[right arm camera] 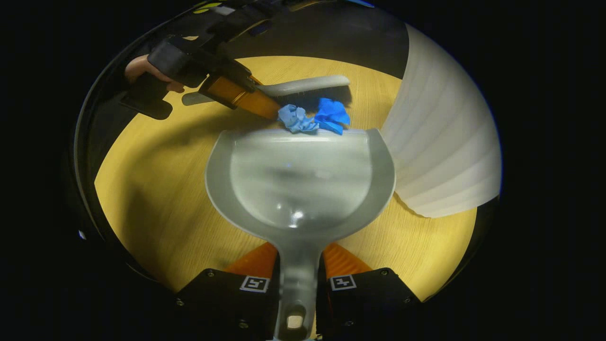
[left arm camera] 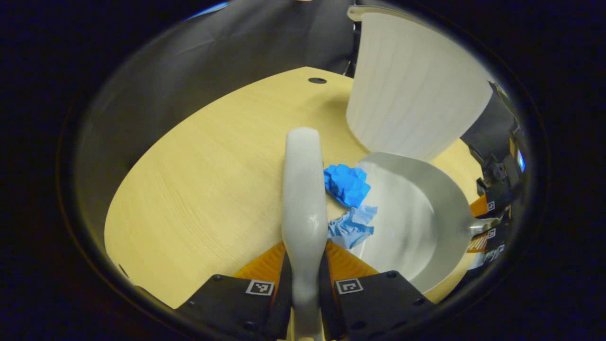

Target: Pick up the small broom and dustpan from the desktop, sweep the trash into the dustpan with the broom, and then empty the trash into the garbage bin.

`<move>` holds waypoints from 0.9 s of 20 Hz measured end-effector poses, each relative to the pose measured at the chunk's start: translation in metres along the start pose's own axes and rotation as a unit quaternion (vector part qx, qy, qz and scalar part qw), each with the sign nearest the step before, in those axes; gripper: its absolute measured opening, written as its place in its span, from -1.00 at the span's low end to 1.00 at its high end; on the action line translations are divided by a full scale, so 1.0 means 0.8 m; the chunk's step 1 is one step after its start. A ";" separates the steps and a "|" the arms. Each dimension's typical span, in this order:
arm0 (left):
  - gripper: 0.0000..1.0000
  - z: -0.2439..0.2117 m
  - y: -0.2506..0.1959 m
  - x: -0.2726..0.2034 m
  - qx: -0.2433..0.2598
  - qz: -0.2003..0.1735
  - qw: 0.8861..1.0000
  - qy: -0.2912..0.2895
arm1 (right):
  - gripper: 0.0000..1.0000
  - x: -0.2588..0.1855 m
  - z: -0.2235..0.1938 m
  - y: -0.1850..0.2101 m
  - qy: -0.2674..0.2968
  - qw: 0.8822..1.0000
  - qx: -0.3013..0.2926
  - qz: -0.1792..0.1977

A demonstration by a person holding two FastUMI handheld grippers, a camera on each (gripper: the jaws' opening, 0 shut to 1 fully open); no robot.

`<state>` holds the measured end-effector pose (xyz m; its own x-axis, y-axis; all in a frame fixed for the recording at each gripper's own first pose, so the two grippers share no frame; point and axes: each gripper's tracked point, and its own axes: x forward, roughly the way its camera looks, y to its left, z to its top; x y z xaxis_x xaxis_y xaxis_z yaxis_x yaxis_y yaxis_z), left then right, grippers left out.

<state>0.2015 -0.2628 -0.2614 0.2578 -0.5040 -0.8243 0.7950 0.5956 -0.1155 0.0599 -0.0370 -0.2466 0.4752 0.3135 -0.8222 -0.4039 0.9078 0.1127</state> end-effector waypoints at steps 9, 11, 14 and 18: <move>-0.29 -0.029 -0.079 -0.047 -0.036 -0.060 0.998 0.008 | -0.36 0.016 0.036 -0.009 -0.013 1.000 0.011 0.001; -0.36 -0.032 -0.080 -0.055 -0.056 -0.046 0.997 -0.001 | -0.36 0.021 0.035 -0.015 -0.018 1.000 0.019 0.002; -0.34 -0.033 -0.068 -0.072 -0.073 -0.022 0.997 -0.017 | -0.36 0.023 0.026 -0.030 -0.025 1.000 0.017 -0.005; -0.36 -0.042 -0.049 -0.103 -0.098 0.011 0.994 -0.037 | -0.36 0.042 0.018 -0.048 -0.031 0.999 0.020 -0.017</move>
<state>0.1309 -0.2238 -0.2078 0.3201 -0.5293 -0.7857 0.6677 0.7144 -0.2093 0.1023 -0.0574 -0.2704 0.5354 0.2974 -0.7905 -0.3561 0.9282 0.1079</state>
